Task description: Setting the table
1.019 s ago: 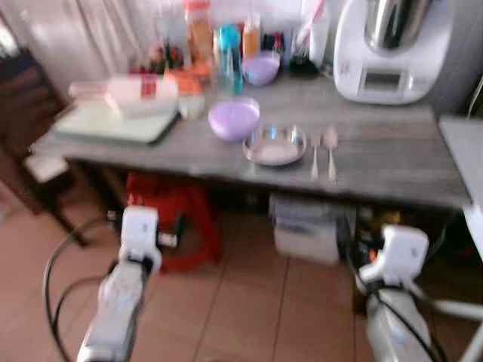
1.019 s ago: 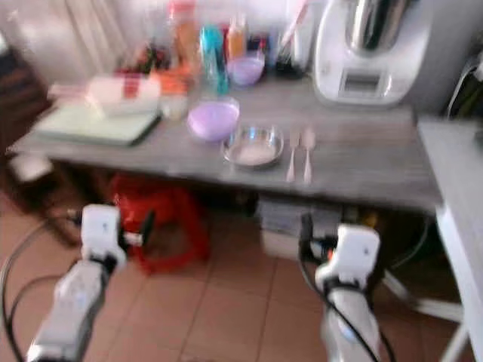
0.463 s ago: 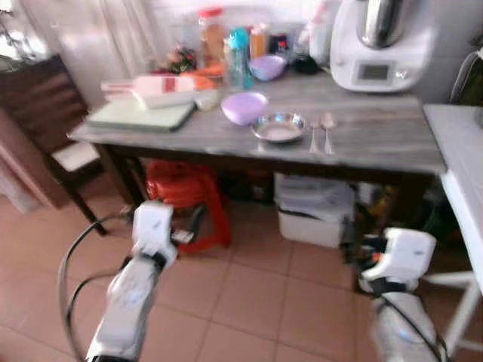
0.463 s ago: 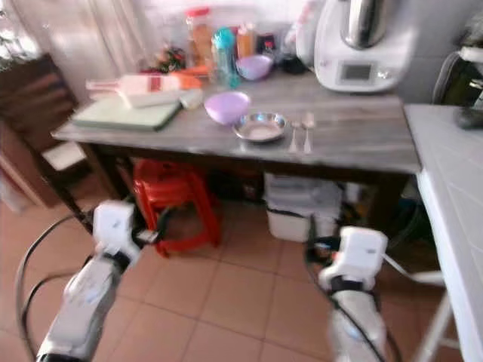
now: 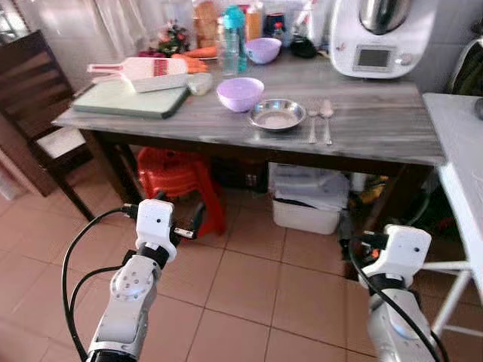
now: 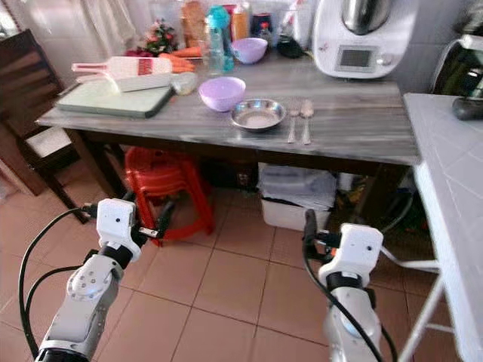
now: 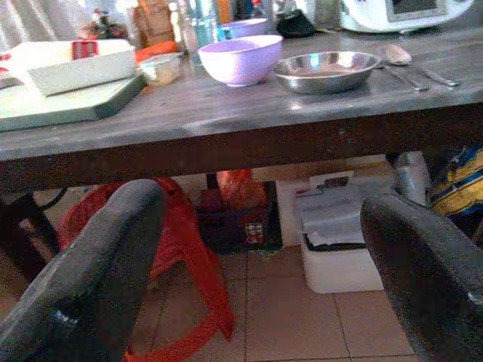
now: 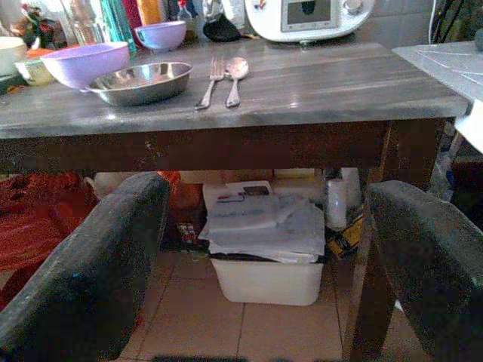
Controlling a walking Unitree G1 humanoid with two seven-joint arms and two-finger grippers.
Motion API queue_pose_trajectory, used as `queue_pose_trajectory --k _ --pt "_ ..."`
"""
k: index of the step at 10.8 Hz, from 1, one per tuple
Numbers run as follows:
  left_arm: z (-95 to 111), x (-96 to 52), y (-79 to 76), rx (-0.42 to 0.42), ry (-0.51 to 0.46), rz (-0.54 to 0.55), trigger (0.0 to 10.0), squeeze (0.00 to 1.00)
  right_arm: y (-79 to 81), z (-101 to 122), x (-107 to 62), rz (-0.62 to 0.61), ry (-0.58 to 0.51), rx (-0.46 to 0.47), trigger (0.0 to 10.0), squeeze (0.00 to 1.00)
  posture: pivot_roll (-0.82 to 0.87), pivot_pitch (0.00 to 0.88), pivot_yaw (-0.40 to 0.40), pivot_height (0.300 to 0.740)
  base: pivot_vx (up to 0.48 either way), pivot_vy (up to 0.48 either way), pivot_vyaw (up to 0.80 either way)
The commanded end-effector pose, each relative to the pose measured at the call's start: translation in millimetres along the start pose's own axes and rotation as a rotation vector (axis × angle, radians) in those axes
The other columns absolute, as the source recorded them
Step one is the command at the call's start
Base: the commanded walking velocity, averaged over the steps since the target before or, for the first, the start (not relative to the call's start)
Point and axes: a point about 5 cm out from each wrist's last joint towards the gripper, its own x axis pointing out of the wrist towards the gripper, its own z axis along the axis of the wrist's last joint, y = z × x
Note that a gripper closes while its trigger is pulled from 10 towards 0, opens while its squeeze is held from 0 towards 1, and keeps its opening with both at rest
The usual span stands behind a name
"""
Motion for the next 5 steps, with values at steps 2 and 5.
queue_pose_trajectory --k 2,5 --pt "2.3 1.2 0.6 0.0 -0.003 0.003 10.0 0.0 -1.2 3.6 1.1 -0.013 -0.014 -0.004 10.0 0.0 -0.01 0.0 0.091 0.74 0.0 -0.398 0.0" --pt "1.5 0.8 -1.5 -0.002 0.0 -0.006 10.0 0.0 -2.4 4.5 2.0 -0.02 -0.017 -0.005 10.0 0.0 -0.01 0.0 0.092 0.74 0.0 -0.398 0.0"
